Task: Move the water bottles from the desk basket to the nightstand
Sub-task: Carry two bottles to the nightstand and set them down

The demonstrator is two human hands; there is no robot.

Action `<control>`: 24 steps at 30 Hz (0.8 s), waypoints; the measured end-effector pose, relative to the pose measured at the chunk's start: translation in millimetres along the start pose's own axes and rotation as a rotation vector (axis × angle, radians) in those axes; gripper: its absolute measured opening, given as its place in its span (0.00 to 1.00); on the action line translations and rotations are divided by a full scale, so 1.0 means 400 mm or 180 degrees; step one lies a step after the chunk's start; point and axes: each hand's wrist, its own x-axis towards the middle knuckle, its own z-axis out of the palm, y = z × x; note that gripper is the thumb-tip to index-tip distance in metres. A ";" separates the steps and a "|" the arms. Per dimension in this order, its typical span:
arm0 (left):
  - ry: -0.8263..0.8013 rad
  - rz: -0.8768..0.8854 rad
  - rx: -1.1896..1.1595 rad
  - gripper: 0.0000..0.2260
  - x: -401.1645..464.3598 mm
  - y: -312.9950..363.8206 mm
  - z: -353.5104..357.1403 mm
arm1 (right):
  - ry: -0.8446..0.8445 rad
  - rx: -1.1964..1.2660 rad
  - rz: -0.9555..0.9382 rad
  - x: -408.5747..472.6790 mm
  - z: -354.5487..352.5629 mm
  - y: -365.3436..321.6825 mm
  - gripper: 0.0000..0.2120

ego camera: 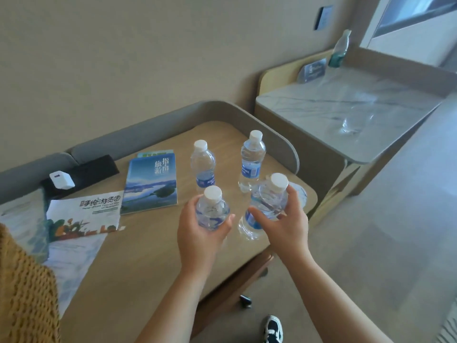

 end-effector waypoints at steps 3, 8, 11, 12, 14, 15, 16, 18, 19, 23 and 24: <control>-0.0320 0.0203 -0.0055 0.29 -0.021 0.054 0.053 | 0.0390 -0.0019 -0.0029 -0.005 -0.105 0.009 0.38; -0.1044 0.0391 -0.0402 0.30 -0.084 0.158 0.200 | 0.0990 -0.0250 0.0102 -0.022 -0.286 0.047 0.38; -0.1496 0.0551 -0.0512 0.30 -0.139 0.223 0.319 | 0.1291 -0.0285 0.0198 -0.041 -0.413 0.091 0.38; -0.1645 0.0584 -0.0573 0.30 -0.161 0.244 0.362 | 0.1395 -0.0286 0.0220 -0.048 -0.459 0.107 0.37; -0.1952 0.0622 -0.0673 0.30 -0.209 0.284 0.448 | 0.1601 -0.0260 0.0279 -0.061 -0.554 0.140 0.36; -0.2101 0.0613 -0.0717 0.31 -0.232 0.303 0.492 | 0.1695 -0.0247 0.0320 -0.067 -0.603 0.158 0.36; -0.2233 0.0598 -0.0760 0.31 -0.255 0.320 0.538 | 0.1794 -0.0243 0.0365 -0.073 -0.654 0.178 0.36; -0.2435 0.0578 -0.0800 0.32 -0.297 0.352 0.633 | 0.2016 -0.0232 0.0464 -0.081 -0.757 0.222 0.35; -0.2515 0.0586 -0.0791 0.33 -0.319 0.368 0.680 | 0.2111 -0.0249 0.0498 -0.085 -0.809 0.246 0.35; -0.2797 0.0715 -0.0688 0.32 -0.419 0.448 0.869 | 0.2350 -0.0391 0.0610 -0.095 -1.018 0.334 0.35; -0.2864 0.0737 -0.0665 0.32 -0.442 0.468 0.914 | 0.2401 -0.0439 0.0621 -0.095 -1.067 0.353 0.35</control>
